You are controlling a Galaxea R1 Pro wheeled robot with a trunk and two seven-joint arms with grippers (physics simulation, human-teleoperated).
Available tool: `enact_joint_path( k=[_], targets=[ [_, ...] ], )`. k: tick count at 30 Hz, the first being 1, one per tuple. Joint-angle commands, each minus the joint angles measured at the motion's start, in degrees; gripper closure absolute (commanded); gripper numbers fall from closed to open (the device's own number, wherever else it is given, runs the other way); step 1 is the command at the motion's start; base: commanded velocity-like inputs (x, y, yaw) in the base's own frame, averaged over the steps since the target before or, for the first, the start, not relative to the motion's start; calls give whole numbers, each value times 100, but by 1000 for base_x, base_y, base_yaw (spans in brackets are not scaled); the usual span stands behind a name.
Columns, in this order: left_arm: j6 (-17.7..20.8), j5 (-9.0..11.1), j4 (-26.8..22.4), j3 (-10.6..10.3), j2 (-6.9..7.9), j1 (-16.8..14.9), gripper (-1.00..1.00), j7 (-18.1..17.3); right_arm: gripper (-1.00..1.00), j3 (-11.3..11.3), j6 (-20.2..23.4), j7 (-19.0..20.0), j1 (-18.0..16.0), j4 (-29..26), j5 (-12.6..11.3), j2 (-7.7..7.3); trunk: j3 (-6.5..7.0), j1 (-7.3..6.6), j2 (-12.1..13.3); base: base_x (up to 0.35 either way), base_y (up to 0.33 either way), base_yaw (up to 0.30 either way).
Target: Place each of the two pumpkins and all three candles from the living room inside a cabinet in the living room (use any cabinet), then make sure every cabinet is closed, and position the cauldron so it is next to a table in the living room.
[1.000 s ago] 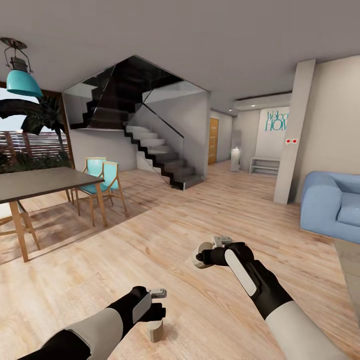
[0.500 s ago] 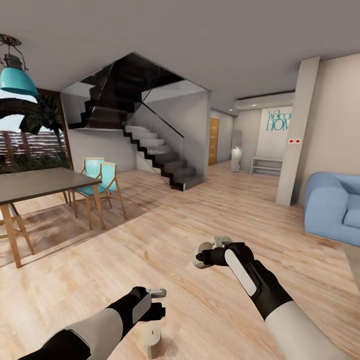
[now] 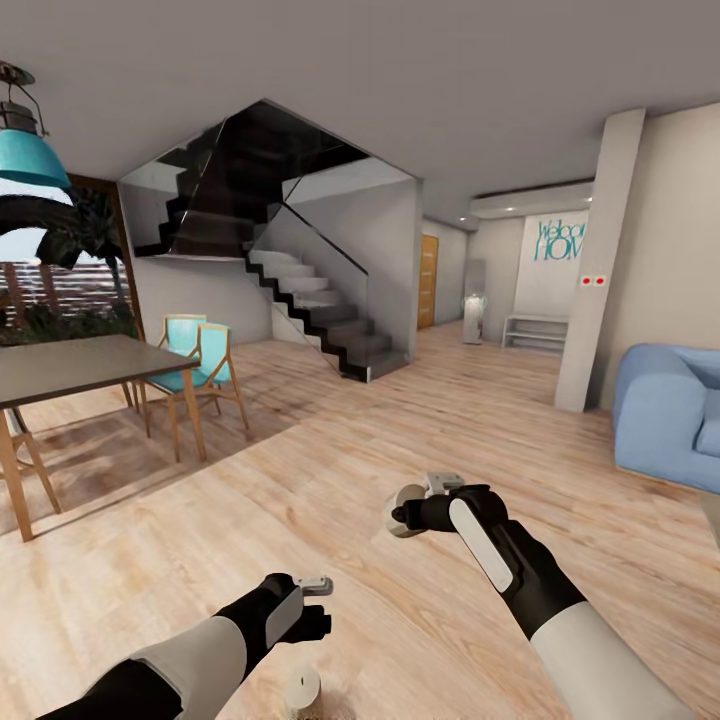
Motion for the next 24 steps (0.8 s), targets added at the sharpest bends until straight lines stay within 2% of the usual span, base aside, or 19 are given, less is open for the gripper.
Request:
enact_joint_path(
  k=[1,24],
  targets=[
    [24,61,-12,-36,1,-2,-100,43,100,15,9,-57,-6,-5,-60,-6,-25,21,-45,0,0,0],
    [24,61,-5,-27,8,-2,-100,48,100,-22,21,-51,-6,81,-59,-15,-607,527,-967,0,0,0]
  ],
)
